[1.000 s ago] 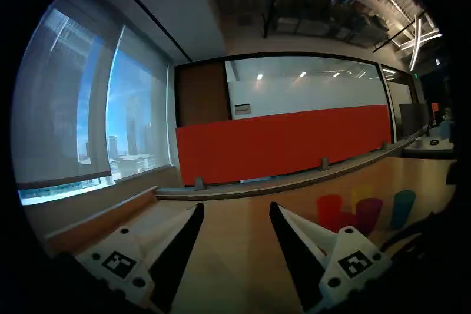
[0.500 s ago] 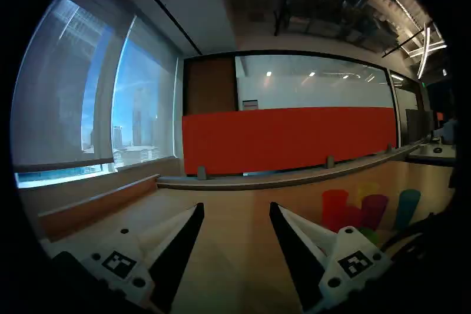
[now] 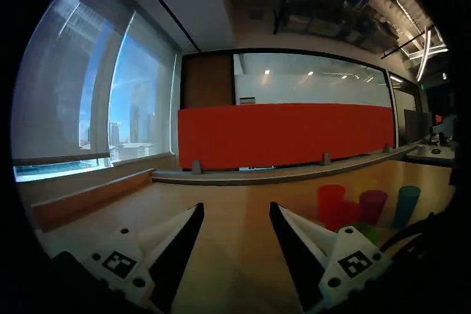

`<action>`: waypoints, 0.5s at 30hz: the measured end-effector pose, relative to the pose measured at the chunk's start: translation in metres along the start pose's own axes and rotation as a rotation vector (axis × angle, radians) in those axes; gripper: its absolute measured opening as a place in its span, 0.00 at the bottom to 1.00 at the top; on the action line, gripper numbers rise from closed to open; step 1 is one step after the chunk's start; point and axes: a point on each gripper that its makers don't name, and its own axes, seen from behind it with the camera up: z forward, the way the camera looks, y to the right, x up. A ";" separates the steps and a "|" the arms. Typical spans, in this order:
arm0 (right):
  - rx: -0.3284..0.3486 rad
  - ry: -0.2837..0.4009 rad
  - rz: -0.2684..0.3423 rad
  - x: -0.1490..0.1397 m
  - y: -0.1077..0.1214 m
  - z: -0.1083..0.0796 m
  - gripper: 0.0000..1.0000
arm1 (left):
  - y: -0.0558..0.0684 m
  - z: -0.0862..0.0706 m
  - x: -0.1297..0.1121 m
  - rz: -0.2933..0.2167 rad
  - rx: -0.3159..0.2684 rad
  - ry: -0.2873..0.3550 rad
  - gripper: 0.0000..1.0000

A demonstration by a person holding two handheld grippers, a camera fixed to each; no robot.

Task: Pour water

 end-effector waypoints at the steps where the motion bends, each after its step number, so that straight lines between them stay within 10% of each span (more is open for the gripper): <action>1: -0.001 0.000 0.002 -0.001 0.001 0.000 0.99 | 0.000 0.000 -0.001 0.000 0.000 -0.002 0.82; 15: -0.007 0.001 0.011 0.000 0.006 -0.001 0.99 | 0.000 0.002 -0.010 -0.035 -0.018 -0.033 0.82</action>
